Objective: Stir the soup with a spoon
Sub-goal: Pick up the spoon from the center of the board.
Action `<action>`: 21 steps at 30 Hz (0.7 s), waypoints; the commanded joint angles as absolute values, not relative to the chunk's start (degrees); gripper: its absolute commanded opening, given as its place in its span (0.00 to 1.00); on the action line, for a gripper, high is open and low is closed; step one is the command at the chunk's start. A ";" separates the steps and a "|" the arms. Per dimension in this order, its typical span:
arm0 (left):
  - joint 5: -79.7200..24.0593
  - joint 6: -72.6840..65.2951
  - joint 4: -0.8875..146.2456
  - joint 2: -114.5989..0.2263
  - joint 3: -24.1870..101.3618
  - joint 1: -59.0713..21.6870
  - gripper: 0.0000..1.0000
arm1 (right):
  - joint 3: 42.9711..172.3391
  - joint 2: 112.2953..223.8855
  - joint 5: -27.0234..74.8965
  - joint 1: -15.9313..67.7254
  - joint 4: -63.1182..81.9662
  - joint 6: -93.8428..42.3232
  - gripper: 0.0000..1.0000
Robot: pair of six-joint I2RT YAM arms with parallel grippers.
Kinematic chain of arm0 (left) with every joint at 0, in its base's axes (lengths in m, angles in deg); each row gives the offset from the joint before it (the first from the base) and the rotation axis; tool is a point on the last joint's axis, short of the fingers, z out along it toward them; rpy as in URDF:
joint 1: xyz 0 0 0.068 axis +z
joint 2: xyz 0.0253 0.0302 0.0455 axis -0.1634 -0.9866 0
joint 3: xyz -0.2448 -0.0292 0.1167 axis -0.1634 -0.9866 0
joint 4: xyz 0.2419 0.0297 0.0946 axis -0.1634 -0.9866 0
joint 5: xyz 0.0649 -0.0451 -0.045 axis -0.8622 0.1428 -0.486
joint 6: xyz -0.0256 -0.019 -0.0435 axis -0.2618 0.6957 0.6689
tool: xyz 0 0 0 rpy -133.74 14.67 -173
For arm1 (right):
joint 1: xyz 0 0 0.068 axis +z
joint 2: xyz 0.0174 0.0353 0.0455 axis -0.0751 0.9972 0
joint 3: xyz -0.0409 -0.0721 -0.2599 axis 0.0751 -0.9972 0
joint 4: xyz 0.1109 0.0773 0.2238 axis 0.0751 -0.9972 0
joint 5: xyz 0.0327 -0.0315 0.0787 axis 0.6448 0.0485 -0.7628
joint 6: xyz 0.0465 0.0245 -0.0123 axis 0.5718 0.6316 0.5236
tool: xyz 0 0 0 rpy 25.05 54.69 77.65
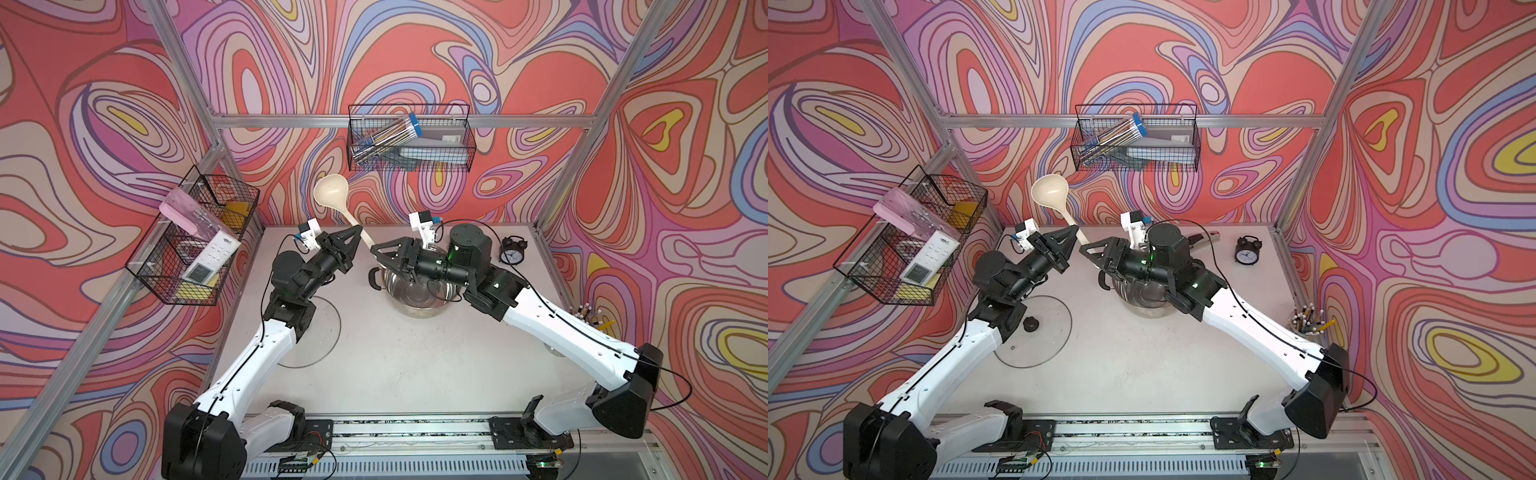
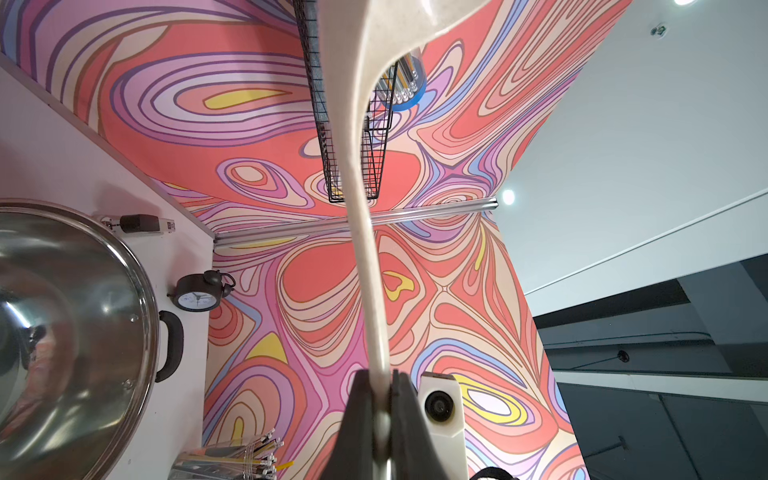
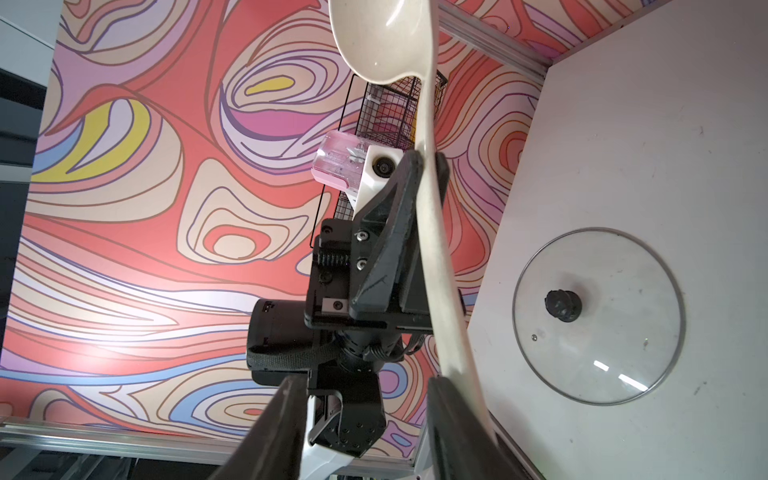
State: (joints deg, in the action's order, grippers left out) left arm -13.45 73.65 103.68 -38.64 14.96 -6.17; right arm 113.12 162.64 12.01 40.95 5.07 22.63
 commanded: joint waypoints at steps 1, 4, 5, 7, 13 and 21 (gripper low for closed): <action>-13.98 73.80 106.44 -35.81 14.17 -6.39 0.00 | 112.78 162.75 11.30 40.98 6.73 22.53 0.49; -13.61 70.83 101.18 -33.63 13.94 -6.41 0.00 | 113.27 160.81 12.96 41.00 5.47 20.12 0.54; -13.62 70.34 100.13 -33.12 13.72 -6.41 0.00 | 113.67 160.30 13.28 41.05 4.59 19.25 0.55; -13.67 70.03 99.62 -32.15 12.59 -6.37 0.00 | 115.65 159.60 14.66 41.05 0.90 16.43 0.57; -12.60 71.03 101.56 -32.00 12.60 -6.41 0.00 | 115.72 160.02 15.41 40.96 -4.88 15.16 0.58; -11.06 73.34 105.47 -34.26 14.42 -6.78 0.00 | 114.48 163.09 9.08 41.05 2.40 18.09 0.53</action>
